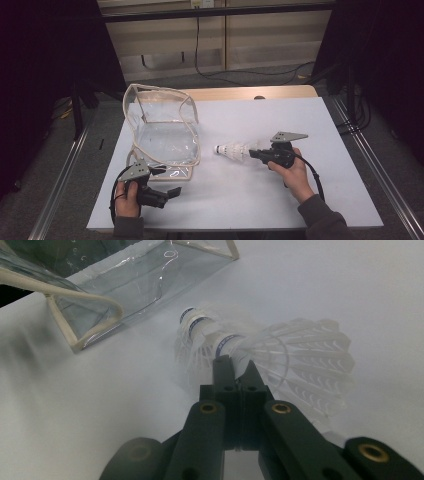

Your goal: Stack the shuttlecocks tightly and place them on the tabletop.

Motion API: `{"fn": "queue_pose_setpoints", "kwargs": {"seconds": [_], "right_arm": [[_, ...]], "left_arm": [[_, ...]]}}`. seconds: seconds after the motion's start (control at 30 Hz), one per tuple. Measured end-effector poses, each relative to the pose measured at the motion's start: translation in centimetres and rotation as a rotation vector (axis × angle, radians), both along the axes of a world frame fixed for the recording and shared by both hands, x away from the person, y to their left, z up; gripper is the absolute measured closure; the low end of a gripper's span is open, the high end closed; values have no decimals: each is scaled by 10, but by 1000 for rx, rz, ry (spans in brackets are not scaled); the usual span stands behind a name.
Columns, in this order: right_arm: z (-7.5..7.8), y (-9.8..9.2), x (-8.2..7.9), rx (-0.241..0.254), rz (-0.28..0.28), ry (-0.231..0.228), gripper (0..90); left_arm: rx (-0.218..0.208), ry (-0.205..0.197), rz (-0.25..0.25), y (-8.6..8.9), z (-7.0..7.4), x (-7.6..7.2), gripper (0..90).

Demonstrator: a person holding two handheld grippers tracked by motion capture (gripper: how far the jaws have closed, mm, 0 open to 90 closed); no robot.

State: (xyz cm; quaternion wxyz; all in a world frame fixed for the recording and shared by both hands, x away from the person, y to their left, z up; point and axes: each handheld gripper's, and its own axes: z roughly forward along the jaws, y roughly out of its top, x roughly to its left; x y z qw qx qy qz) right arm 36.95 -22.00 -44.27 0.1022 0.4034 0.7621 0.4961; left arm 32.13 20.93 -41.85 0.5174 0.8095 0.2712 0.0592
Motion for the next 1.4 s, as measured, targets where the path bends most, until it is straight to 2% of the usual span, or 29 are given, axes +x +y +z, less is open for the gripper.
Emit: {"fn": "queue_pose_setpoints", "kwargs": {"seconds": [0.4, 1.4], "right_arm": [[-2, 7, 1, -5, 13, 3, 900], [-1, 16, 9, 20, -7, 2, 899]], "left_arm": [[4, -1, 0, 0, 0, 0, 30], [6, 3, -2, -1, -1, 1, 30]]}}
